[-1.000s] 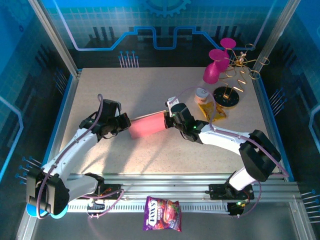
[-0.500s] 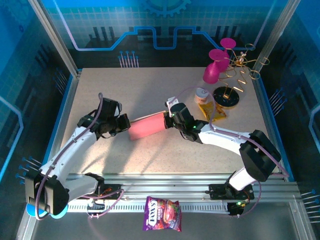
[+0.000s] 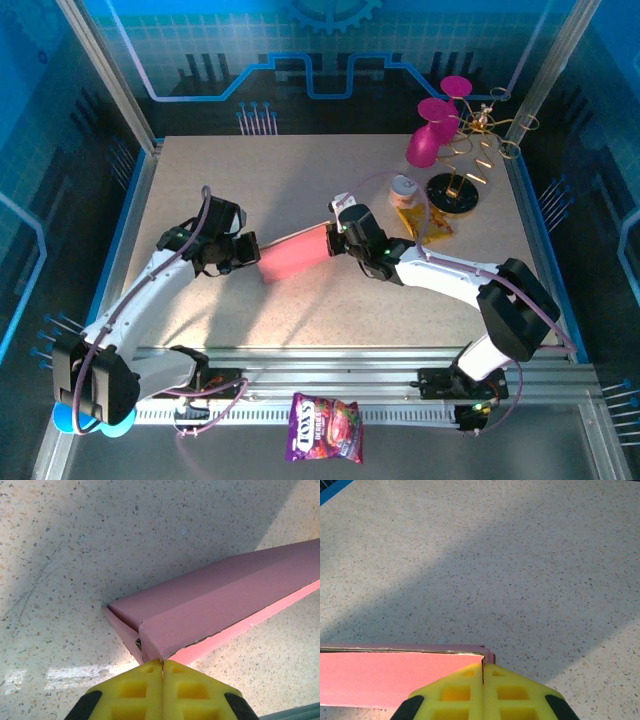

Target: Fold the paper box

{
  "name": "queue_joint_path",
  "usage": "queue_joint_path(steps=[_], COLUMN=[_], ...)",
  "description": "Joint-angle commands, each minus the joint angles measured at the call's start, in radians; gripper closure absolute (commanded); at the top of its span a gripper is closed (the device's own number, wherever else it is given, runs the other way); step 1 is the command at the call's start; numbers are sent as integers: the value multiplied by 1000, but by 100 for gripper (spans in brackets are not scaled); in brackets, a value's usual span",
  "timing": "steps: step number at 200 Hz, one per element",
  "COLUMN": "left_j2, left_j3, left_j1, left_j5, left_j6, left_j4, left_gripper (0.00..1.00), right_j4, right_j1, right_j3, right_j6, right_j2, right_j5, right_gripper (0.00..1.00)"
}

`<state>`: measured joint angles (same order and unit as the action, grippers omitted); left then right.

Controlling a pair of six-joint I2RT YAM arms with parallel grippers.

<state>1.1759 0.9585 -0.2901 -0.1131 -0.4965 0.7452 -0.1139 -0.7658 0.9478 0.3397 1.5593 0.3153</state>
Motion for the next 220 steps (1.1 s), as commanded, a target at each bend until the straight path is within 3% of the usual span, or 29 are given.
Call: queue_joint_path(steps=[1,220], left_j2=[13,-13], left_j3=[37,-16], left_j1=[-2,-1], left_j5=[-20,-19], left_j6=[36,59], left_j4=[57,70], left_gripper=[100,100], right_j4=[56,74], right_j1=[-22,-21], right_j3=[25,35], right_j6=[15,24], right_j2=[26,44], right_j5=[5,8], right_gripper=[100,100])
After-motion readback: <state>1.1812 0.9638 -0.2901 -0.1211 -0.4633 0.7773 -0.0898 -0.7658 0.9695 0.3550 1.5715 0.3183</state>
